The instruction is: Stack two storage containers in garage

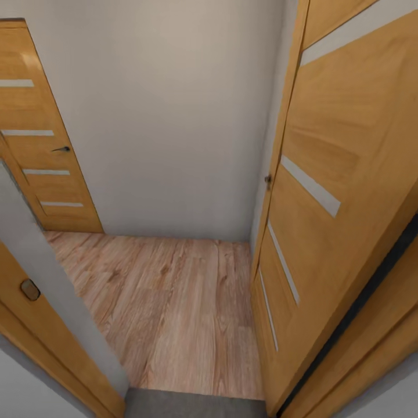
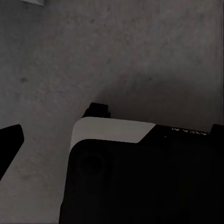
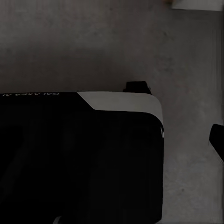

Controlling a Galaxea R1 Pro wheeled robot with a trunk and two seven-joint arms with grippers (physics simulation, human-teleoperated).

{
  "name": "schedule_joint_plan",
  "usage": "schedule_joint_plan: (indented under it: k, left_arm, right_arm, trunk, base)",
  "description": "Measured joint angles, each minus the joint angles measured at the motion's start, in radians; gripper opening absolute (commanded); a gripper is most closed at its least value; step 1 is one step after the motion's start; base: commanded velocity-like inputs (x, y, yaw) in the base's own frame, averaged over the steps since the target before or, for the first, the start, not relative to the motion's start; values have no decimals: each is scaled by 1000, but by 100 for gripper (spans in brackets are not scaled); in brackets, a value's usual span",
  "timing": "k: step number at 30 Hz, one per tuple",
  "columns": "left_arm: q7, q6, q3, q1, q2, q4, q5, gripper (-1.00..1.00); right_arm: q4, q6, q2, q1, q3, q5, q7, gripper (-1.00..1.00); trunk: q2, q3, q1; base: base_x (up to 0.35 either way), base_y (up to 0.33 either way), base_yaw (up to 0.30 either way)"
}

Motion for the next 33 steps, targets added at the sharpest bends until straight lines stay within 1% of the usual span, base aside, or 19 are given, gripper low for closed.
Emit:
schedule_joint_plan:
  k: [8, 15, 22, 24, 33]
  left_arm:
    - [0, 1, 0, 0, 0, 0, 1, 100]
    - [0, 3, 0, 0, 0, 0, 1, 100]
    - [0, 2, 0, 0, 0, 0, 1, 100]
    - [0, 2, 0, 0, 0, 0, 1, 100]
    - [0, 0, 0, 0, 0, 0, -1, 100]
  right_arm:
    - [0, 0, 0, 0, 0, -1, 0, 100]
    - [0, 0, 1, 0, 0, -4, 0, 100]
    - [0, 0, 0, 0, 0, -3, 0, 100]
    - [0, 0, 0, 0, 0, -2, 0, 100]
    - [0, 0, 0, 0, 0, -2, 0, 100]
  trunk:
    - [0, 0, 0]
    - [0, 0, 0]
    - [0, 0, 0]
    - [0, 0, 0]
    - [0, 0, 0]
  base:
    - [287, -33, 1]
    - [320, 137, 7]
    - [298, 133, 184]
    - [171, 35, 67]
    - [31, 3, 5]
